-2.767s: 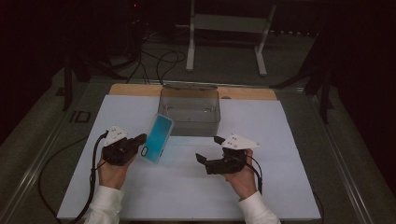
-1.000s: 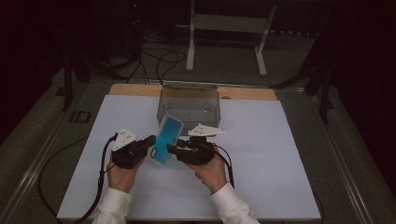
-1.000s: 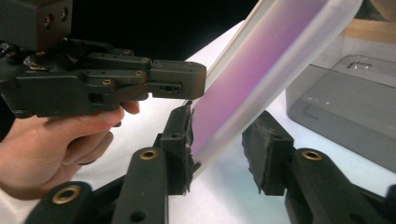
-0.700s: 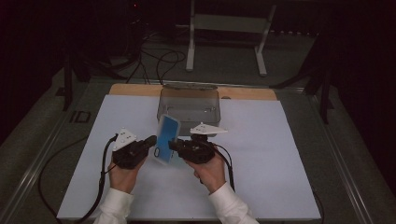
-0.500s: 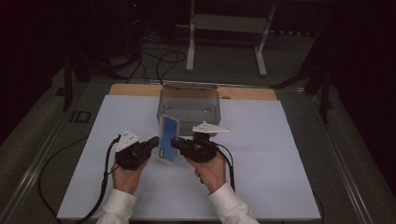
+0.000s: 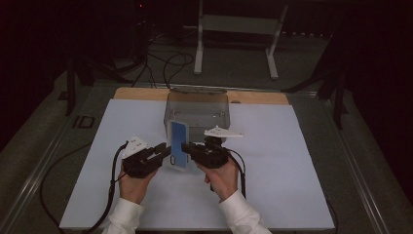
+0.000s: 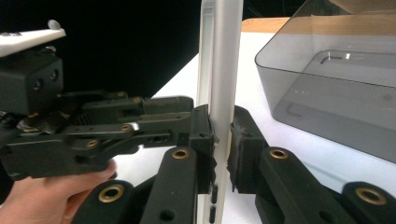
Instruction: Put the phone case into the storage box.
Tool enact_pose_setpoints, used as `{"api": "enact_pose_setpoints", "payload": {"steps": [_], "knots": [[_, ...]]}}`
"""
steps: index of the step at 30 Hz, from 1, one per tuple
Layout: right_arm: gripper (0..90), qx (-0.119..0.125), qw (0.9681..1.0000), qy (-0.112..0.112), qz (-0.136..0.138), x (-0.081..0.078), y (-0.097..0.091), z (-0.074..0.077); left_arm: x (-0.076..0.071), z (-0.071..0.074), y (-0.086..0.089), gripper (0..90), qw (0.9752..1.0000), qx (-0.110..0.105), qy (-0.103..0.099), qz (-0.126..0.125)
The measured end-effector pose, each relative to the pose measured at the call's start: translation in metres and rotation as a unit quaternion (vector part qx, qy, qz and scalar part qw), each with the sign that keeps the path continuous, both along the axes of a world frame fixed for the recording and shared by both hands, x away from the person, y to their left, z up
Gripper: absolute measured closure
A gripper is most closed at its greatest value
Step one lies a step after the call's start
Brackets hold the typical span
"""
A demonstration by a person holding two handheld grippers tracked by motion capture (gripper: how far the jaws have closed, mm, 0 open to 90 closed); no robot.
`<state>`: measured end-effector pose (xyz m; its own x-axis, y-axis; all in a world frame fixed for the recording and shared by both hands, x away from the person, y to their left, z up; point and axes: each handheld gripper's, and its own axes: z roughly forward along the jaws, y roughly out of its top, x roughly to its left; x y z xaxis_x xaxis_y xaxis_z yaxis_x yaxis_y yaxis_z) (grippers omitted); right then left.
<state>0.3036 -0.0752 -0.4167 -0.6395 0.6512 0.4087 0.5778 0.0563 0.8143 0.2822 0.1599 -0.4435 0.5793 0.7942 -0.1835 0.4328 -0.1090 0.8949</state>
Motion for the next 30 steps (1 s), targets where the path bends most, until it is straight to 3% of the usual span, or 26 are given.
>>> {"api": "enact_pose_setpoints", "payload": {"steps": [2,4,6,12,16,24,30], "knots": [[82.0,-0.002,1.0000,0.000,0.000,0.000,-0.001,0.000,0.000,0.002,0.001,60.2,1.0000,0.001,-0.001,-0.002],[81.9,-0.006,1.0000,-0.002,-0.001,0.000,-0.001,0.000,-0.001,0.005,0.002,51.5,0.9998,0.003,-0.012,0.016],[81.9,-0.016,0.9998,-0.006,-0.006,0.000,-0.001,0.000,-0.001,0.007,0.004,43.5,0.9997,0.003,-0.014,0.018],[81.8,-0.019,0.9998,-0.008,-0.004,0.000,-0.003,0.000,-0.002,0.012,0.008,14.9,0.9977,0.034,-0.030,0.051],[81.7,-0.026,0.9996,-0.007,0.000,0.000,-0.003,0.000,-0.003,0.017,0.012,4.8,0.9972,0.044,-0.040,0.046],[81.7,-0.037,0.9993,-0.001,0.002,0.003,-0.009,0.003,-0.009,0.028,0.026,0.2,0.9949,0.049,-0.070,0.053],[81.7,-0.046,0.9989,0.007,-0.003,0.005,-0.013,0.004,-0.017,0.025,0.043,0.1,0.9943,0.047,-0.080,0.052]]}}
